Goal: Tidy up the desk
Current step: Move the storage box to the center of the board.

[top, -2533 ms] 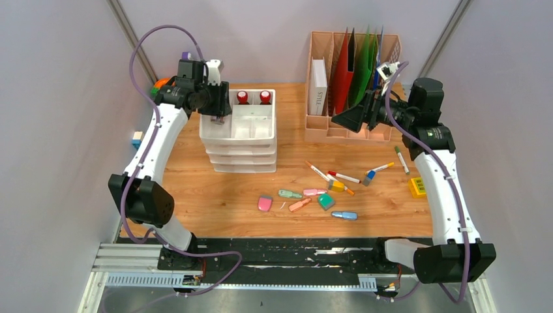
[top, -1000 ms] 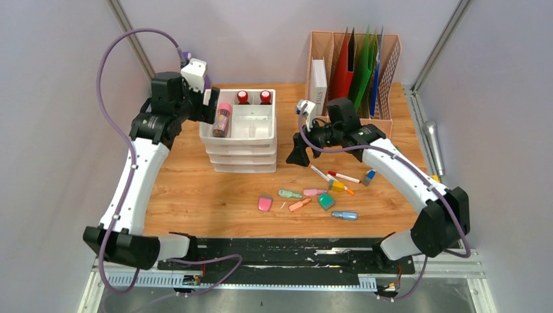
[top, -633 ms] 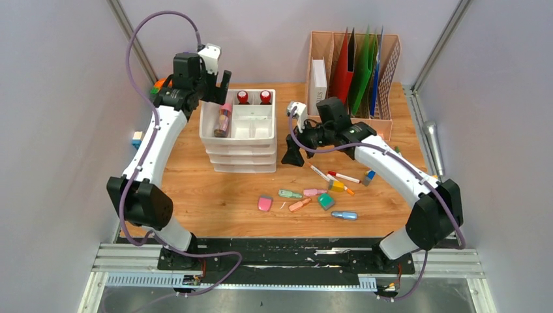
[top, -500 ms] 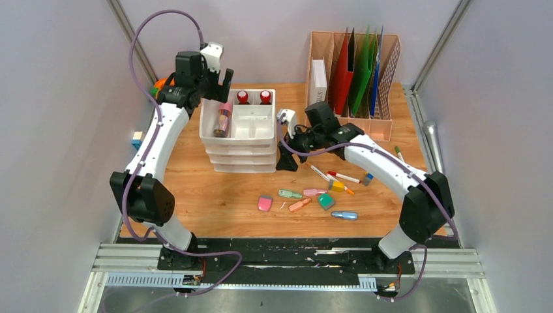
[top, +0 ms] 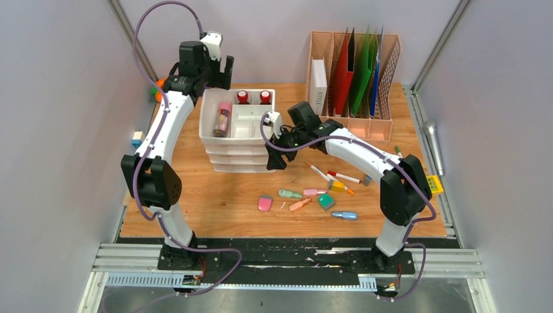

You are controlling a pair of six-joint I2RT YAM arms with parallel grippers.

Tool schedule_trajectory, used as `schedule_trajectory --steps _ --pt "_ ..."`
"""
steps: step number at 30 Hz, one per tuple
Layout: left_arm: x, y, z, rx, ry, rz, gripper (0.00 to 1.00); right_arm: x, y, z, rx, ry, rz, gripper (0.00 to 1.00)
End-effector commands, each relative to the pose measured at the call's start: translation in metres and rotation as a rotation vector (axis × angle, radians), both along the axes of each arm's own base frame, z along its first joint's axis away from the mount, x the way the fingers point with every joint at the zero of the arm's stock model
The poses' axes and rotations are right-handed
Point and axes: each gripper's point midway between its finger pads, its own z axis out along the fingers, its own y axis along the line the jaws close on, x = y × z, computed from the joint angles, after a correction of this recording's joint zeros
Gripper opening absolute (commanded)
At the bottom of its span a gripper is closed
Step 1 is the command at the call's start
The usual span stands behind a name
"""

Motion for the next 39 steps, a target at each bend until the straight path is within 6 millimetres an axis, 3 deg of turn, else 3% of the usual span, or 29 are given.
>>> schedule_trajectory --steps 1,7,14,23,34,39 --pt "0.013 0.005 0.004 0.000 0.001 0.021 0.99 0.024 0.016 0.017 0.039 -0.080 -0.021 0.65" --pt "0.004 0.010 -0.019 0.077 0.075 -0.011 0.97 0.049 0.016 0.021 0.032 -0.094 -0.109 0.63" --pt "-0.027 0.020 -0.041 0.120 0.160 -0.046 0.96 0.088 0.004 0.030 0.037 -0.107 -0.216 0.59" --pt "-0.057 0.024 -0.051 0.157 0.226 -0.084 0.96 0.122 -0.002 0.034 0.054 -0.102 -0.291 0.56" --pt "-0.098 0.019 -0.074 0.123 0.322 -0.128 0.95 0.178 -0.030 0.046 0.063 -0.139 -0.429 0.54" --pt "-0.114 0.014 -0.077 0.072 0.339 -0.134 0.95 0.186 -0.041 0.059 0.097 -0.126 -0.449 0.54"
